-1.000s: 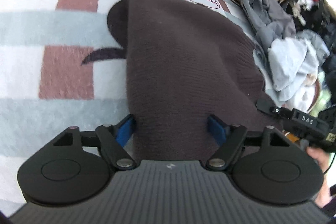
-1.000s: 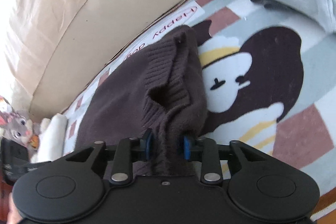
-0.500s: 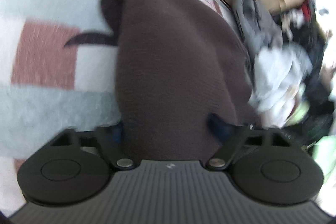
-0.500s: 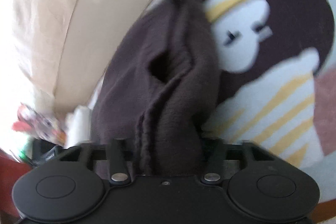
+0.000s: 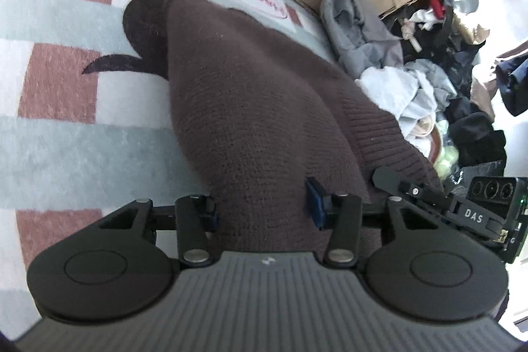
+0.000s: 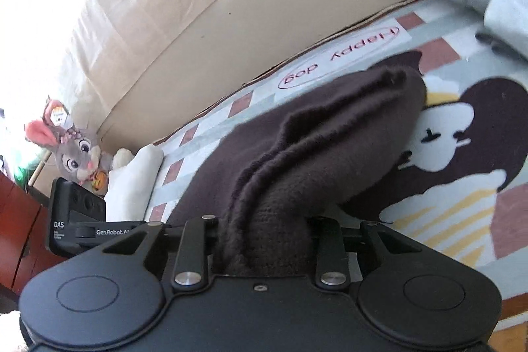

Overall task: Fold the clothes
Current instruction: 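Lift the folded sweater with both tools and carry it toward the grey plush bunny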

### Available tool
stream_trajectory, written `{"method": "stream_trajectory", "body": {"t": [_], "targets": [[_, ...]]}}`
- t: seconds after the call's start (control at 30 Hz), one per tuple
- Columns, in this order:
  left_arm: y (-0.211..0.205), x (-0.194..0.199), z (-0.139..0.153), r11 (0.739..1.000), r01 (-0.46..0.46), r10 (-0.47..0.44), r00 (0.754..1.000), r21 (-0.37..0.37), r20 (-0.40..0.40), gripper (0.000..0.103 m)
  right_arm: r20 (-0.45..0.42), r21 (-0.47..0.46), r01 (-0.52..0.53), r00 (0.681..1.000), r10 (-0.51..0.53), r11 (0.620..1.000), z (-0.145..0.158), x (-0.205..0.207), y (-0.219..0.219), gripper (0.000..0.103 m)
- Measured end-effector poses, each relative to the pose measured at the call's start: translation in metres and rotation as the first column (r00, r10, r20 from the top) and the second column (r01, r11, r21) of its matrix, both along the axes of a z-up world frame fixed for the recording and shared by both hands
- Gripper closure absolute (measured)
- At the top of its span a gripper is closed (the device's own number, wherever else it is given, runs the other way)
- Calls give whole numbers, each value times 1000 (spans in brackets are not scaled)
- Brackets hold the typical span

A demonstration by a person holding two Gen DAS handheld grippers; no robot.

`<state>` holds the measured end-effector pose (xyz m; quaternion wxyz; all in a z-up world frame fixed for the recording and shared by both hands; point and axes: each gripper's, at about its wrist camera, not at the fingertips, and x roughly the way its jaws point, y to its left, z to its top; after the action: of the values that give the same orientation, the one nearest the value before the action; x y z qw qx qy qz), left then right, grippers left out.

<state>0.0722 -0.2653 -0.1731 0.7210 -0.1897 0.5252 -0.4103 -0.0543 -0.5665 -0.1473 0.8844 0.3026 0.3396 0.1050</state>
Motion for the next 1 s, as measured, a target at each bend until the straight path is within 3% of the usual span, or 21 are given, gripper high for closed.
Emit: {"method": "stream_trajectory", "body": {"t": [0.17,0.33,0.67,0.83,0.93,1.0], "targets": [[31,-9,32,998,-45,49,996,-54,69,57,54,-30,-27,998,28,999,34,5,11,69],[85,-14,59,990,-107,117,986,-88,115,57,100,-59,-112,988,117,992,61,21,60,69],[218,-24,84,953,-292,303,932,-83,198,57,145,-119,-317,932,332,941,92,72,178,70],[271,-21,104,937,-349,345,900,-33,269,57,182,-126,-377,901,395,918,99,93,232,70],[291,-11,125,932,-355,303,877,78,373,57,201,-128,-387,891,406,913,106,117,266,70],[306,3,138,919,-376,301,865,120,402,57,220,-129,-405,878,424,905,112,134,291,70]]}}
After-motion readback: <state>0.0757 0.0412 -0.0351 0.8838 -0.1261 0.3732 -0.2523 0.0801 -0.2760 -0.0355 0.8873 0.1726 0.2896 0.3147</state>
